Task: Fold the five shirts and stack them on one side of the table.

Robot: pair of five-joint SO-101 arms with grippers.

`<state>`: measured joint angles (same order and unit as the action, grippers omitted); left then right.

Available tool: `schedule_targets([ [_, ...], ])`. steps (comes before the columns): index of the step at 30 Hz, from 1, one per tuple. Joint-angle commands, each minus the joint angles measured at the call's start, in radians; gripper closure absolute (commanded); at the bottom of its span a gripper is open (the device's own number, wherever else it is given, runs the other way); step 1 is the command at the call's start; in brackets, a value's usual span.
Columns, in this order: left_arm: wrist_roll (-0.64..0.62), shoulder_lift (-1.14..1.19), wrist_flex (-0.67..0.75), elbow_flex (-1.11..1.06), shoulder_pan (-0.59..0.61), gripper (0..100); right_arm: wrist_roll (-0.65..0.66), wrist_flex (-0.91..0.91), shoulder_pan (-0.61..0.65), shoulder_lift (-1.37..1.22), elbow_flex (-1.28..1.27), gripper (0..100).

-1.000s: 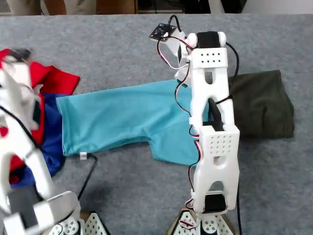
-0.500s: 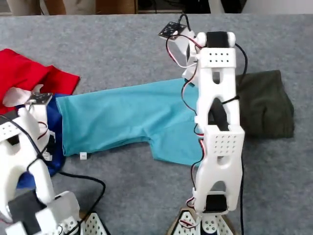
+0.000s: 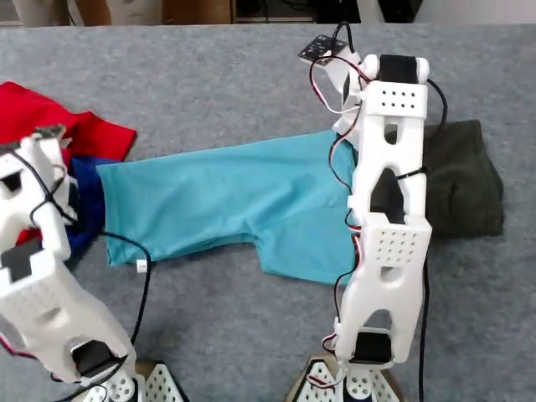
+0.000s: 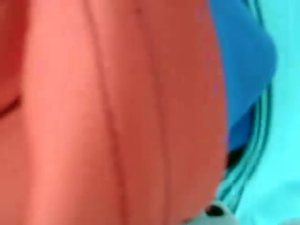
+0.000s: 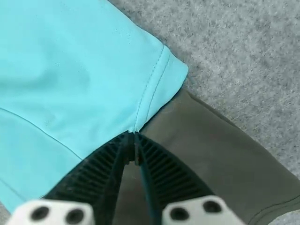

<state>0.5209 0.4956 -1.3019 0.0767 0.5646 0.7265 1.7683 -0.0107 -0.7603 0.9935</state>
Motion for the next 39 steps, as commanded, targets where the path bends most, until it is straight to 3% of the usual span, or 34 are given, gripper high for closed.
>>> schedule_targets([
  [1, -0.086, 0.170, -0.005, 0.381, 0.041, 98, 0.029, 0.014, -0.016, 0.073, 0.007, 99.6],
  [7, -0.120, 0.329, -0.167, 0.933, 0.089, 98, 0.031, 0.014, -0.007, 0.073, 0.007, 99.6],
  [12, -0.112, 0.441, -0.405, 1.246, 0.057, 98, 0.031, 0.015, 0.013, 0.074, 0.039, 99.6],
  [15, -0.121, 0.472, -0.462, 1.313, 0.029, 98, 0.063, 0.018, 0.019, 0.105, 0.054, 96.6],
  [18, -0.120, 0.420, -0.462, 1.289, 0.008, 98, 0.120, 0.020, 0.019, 0.213, -0.007, 82.6],
  [21, -0.118, 0.292, -0.463, 1.160, -0.023, 98, 0.256, 0.020, 0.022, 0.400, -0.188, 76.5],
  [28, -0.163, -0.346, -0.457, 0.528, -0.141, 98, 0.522, -0.006, 0.059, 0.941, -0.868, 90.4],
  [33, -0.163, -0.622, -0.295, 0.012, -0.270, 98, 0.557, -0.126, 0.137, 1.233, -1.342, 90.3],
  [35, -0.163, -0.673, -0.213, -0.138, -0.272, 98, 0.557, -0.157, 0.191, 1.320, -1.509, 87.0],
  [39, -0.161, -0.742, -0.195, -0.284, -0.226, 98, 0.549, -0.302, 0.285, 1.449, -1.797, 77.6],
])
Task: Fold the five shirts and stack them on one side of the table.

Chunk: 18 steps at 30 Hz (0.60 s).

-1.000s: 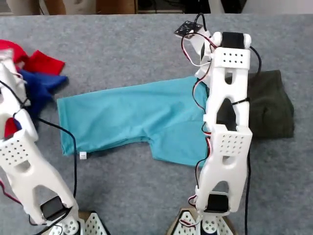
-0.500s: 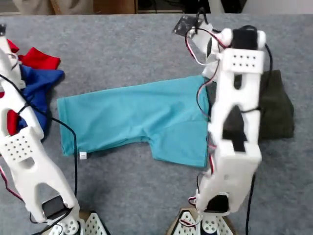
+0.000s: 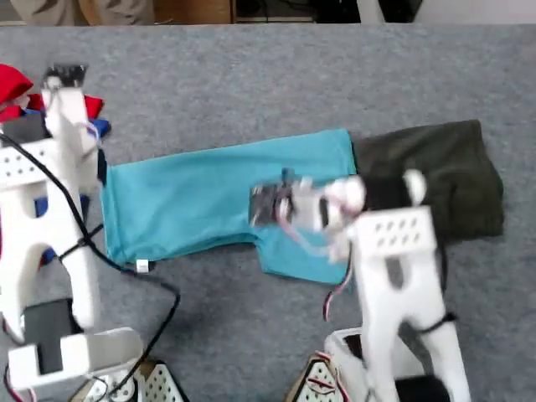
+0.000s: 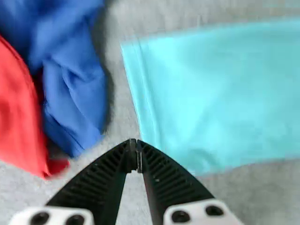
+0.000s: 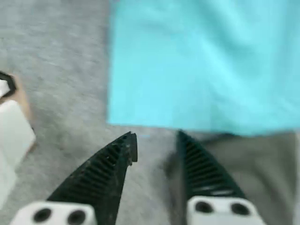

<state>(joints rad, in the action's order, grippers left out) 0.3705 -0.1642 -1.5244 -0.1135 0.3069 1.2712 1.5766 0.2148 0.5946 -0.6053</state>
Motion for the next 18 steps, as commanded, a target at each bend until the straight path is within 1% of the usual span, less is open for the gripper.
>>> schedule_targets([
  [1, -0.009, -0.091, 0.029, -0.114, 0.052, 98, 0.003, -0.161, 0.068, 0.105, -0.252, 75.8],
  [3, -0.011, -0.110, 0.029, -0.147, 0.107, 98, -0.035, -0.232, 0.082, 0.102, -0.329, 74.0],
  [7, -0.006, -0.133, 0.029, -0.206, 0.167, 98, -0.049, -0.256, 0.137, 0.070, -0.401, 74.2],
  [10, -0.006, -0.147, 0.029, -0.244, 0.175, 98, -0.054, -0.290, 0.179, 0.033, -0.414, 74.2],
  [12, -0.006, -0.154, 0.029, -0.259, 0.173, 98, -0.080, -0.339, 0.191, -0.002, -0.414, 74.2],
  [18, -0.006, -0.163, 0.029, -0.269, 0.181, 98, -0.092, -0.456, 0.157, -0.179, -0.404, 74.2],
])
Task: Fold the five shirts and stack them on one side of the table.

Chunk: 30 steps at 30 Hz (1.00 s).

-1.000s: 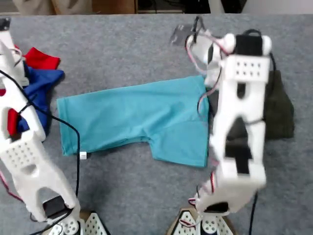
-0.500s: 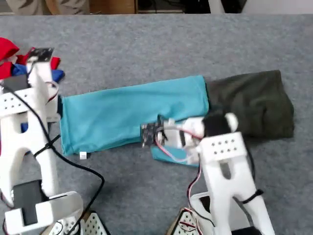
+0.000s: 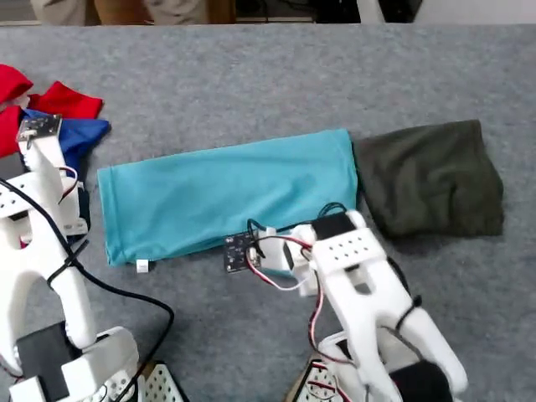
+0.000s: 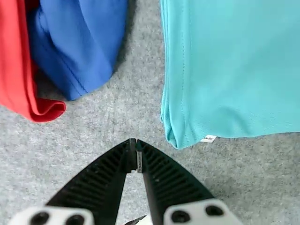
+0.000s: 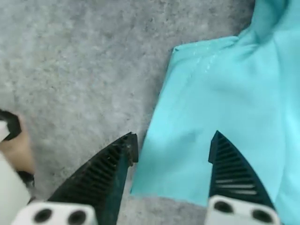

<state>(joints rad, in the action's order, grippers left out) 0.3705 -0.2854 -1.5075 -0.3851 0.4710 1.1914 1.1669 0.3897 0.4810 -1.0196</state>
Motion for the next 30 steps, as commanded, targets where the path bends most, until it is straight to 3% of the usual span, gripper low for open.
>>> schedule_targets([
  [1, -0.006, -0.042, 0.014, 0.009, 0.028, 98, -0.012, -0.057, -0.019, -0.093, 0.010, 74.2],
  [22, 0.074, -0.042, 0.006, 0.029, 0.164, 98, -0.008, -0.270, -0.119, -0.240, 0.041, 74.6],
  [29, 0.072, -0.042, 0.003, 0.071, 0.164, 98, -0.012, -0.276, -0.119, -0.240, 0.047, 99.7],
  [30, 0.072, -0.042, 0.003, 0.078, 0.164, 98, -0.012, -0.275, -0.119, -0.237, 0.048, 99.7],
])
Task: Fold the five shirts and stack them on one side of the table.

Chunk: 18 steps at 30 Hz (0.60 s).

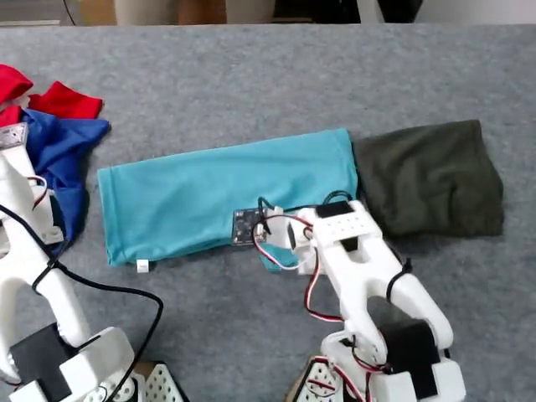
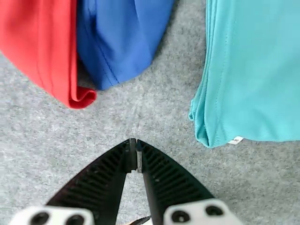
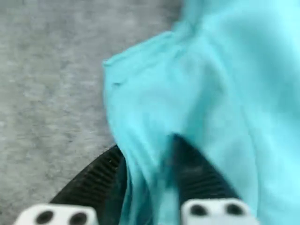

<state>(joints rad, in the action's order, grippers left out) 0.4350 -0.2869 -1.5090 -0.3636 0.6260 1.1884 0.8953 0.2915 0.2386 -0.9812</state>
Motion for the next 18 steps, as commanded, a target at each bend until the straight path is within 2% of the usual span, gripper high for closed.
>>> schedule_targets([
  [1, 0.008, -0.041, 0.005, 0.066, 0.009, 98, -0.009, -0.002, -0.019, 0.010, 0.012, 98.5],
  [3, 0.008, -0.041, 0.005, 0.080, 0.009, 98, -0.009, 0.037, -0.018, 0.007, 0.047, 99.8],
  [10, 0.008, -0.041, 0.005, 0.091, 0.002, 98, -0.005, 0.358, -0.016, 0.001, 0.374, 99.8],
  [14, 0.008, -0.041, 0.012, 0.091, 0.000, 98, -0.005, 0.417, 0.021, -0.056, 0.556, 99.8],
  [18, 0.008, -0.041, 0.009, 0.097, -0.002, 98, -0.005, 0.431, 0.087, -0.240, 0.730, 99.8],
])
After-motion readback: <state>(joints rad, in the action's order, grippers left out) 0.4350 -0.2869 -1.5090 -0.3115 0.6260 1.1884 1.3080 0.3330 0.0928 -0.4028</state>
